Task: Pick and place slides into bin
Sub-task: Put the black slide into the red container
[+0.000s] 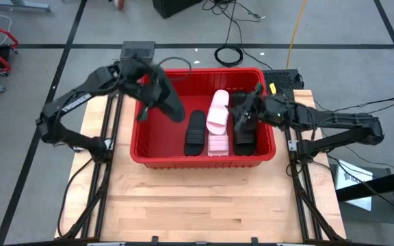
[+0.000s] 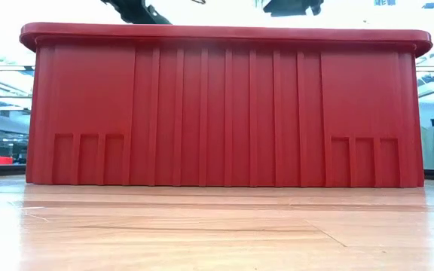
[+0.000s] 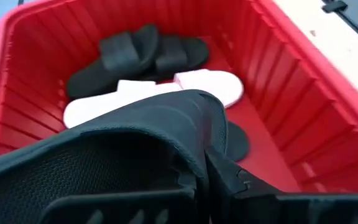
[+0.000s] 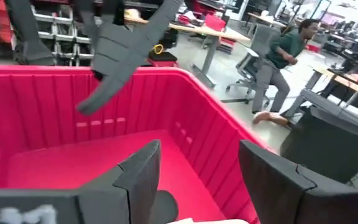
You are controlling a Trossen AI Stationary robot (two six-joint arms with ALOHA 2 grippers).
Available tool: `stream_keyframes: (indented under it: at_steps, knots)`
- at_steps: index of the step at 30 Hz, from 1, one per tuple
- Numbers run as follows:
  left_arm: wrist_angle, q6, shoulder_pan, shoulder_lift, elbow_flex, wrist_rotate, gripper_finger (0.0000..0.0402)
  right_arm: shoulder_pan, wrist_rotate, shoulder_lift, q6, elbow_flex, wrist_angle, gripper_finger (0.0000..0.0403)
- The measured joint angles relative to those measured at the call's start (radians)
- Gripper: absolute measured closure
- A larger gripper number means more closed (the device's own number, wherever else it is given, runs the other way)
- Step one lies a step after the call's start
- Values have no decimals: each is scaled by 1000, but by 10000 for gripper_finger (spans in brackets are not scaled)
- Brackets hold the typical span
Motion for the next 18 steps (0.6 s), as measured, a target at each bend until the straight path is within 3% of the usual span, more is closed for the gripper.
stream_keyframes:
  at_steps: [6, 12, 18]
  knots:
    - [-95, 99, 91, 173, 169, 50, 392, -123, -208, 17, -6, 0, 7, 195]
    - [-260, 220, 130, 354, 364, 83, 395, -219, -278, 27, -9, 0, -3, 195]
    - [-368, 294, 154, 500, 475, 144, 398, -289, -368, 40, -18, 0, 19, 195]
